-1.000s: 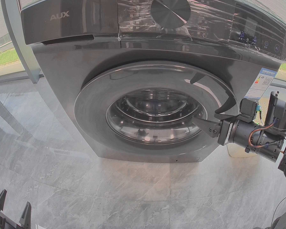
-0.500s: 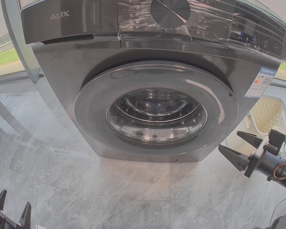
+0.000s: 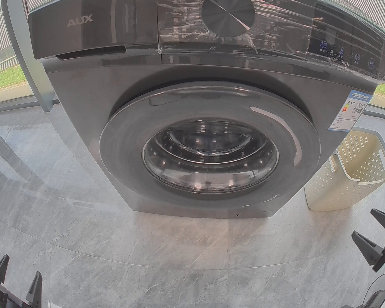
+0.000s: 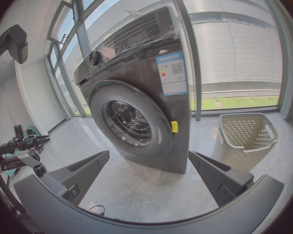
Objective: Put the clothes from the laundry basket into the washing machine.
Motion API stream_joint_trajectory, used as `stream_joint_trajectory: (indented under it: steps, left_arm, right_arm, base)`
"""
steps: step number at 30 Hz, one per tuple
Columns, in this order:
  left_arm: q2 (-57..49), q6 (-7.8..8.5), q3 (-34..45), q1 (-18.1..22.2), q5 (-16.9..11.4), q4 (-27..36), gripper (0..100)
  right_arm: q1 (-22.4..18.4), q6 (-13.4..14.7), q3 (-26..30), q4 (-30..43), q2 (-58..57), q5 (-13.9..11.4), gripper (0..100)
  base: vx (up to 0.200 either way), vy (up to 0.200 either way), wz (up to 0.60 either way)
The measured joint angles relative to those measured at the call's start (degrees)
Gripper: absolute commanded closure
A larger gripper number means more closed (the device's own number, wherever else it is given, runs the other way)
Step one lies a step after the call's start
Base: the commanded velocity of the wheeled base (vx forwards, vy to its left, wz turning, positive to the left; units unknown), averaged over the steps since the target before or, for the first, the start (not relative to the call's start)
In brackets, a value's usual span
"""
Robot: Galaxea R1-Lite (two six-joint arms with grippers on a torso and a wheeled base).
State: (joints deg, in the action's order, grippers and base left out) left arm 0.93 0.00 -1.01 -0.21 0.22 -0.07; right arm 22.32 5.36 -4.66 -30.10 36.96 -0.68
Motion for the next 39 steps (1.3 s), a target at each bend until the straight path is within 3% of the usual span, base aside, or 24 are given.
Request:
stream_joint_trajectory:
  steps: [6,11,23,33,39]
  left_arm:
    - [0.0,0.0,0.0,0.0,0.0,0.0,0]
    - [0.0,0.0,0.0,0.0,0.0,0.0,0]
    - [0.0,0.0,0.0,0.0,0.0,0.1,0]
    - [0.0,-0.02,0.0,0.0,0.0,0.0,0]
    - [0.0,-0.1,0.0,0.0,0.0,0.0,0]
  right_arm:
    - [-7.0,-0.8,-1.7,15.7,-14.5,-0.5,0]
    - [-12.4,-1.2,-2.9,21.6,-23.4,-0.8,0]
    - [-15.3,-1.1,0.1,20.8,-31.3,-0.5,0]
    - [-20.9,-2.4,3.3,22.4,-35.1,-4.1,0]
    - [-21.4,-2.8,3.6,24.9,-35.9,-1.2,0]
  base:
    - [0.0,0.0,0.0]
    - [0.0,0.0,0.0]
    - [0.0,0.0,0.0]
    - [0.0,0.0,0.0]
    - [0.0,0.0,0.0]
